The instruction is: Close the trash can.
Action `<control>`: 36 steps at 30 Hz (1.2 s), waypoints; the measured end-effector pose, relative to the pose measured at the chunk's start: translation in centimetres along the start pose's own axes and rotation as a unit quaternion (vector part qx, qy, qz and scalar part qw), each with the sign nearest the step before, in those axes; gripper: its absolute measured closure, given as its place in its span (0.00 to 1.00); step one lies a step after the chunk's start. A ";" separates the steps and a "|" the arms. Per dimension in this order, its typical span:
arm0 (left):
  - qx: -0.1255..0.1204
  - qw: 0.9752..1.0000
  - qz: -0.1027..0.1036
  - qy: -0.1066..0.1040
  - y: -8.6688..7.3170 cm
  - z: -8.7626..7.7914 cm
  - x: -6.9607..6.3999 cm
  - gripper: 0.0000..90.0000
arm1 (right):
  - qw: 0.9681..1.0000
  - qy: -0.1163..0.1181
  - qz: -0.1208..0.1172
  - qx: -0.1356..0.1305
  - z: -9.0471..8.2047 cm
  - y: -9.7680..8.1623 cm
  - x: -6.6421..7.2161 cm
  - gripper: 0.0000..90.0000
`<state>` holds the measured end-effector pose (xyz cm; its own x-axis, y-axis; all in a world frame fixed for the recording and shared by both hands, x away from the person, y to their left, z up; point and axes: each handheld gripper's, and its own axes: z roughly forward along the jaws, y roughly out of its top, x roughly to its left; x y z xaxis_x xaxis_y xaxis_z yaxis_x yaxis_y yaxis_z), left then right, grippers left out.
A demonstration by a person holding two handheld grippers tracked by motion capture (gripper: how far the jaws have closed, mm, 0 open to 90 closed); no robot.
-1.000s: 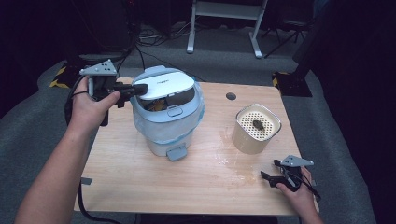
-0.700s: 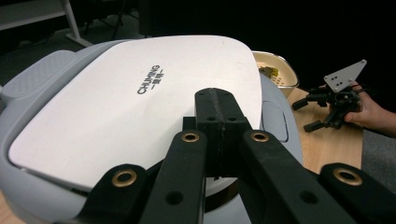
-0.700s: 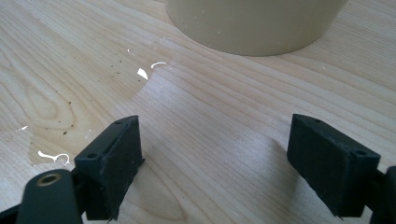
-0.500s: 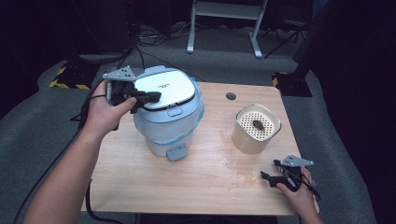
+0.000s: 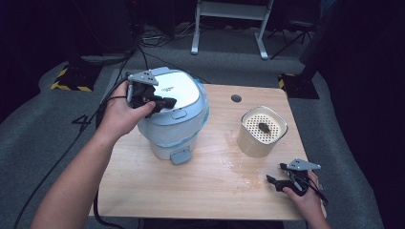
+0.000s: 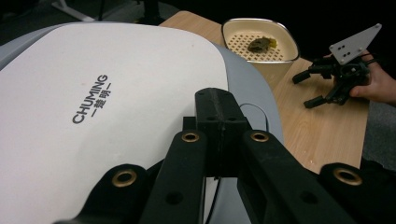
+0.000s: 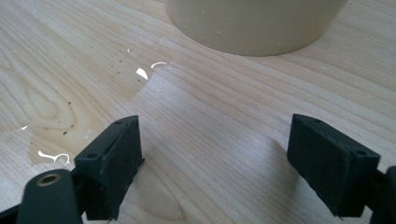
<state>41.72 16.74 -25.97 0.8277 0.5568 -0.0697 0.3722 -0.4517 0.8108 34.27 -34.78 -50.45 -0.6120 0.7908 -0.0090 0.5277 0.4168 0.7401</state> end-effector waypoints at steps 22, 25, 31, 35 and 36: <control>0.041 0.998 0.024 0.043 0.8 0.7 -1.1 1.00 | 1.000 0.000 0.000 0.000 0.0 0.0 0.0 0.20; 0.028 0.999 0.016 0.034 0.6 0.6 -0.8 1.00 | 1.000 0.000 0.000 0.000 0.0 0.0 0.0 0.20; 0.001 1.000 0.003 0.019 0.5 0.2 -0.9 0.68 | 1.000 0.000 0.000 0.000 0.0 0.0 0.0 0.20; -0.033 0.999 0.006 0.005 0.1 -0.3 -1.7 0.58 | 1.000 0.000 0.000 0.000 0.0 0.0 0.0 0.20; -0.040 0.999 0.009 0.004 0.0 -0.5 -2.0 0.54 | 1.000 0.000 0.000 0.000 0.0 0.0 0.0 0.20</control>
<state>39.88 15.94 -25.52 0.8305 0.5546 -0.0512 0.3227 -0.4042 0.8559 34.27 -34.79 -50.45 -0.6122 0.7906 -0.0089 0.5277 0.4170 0.7400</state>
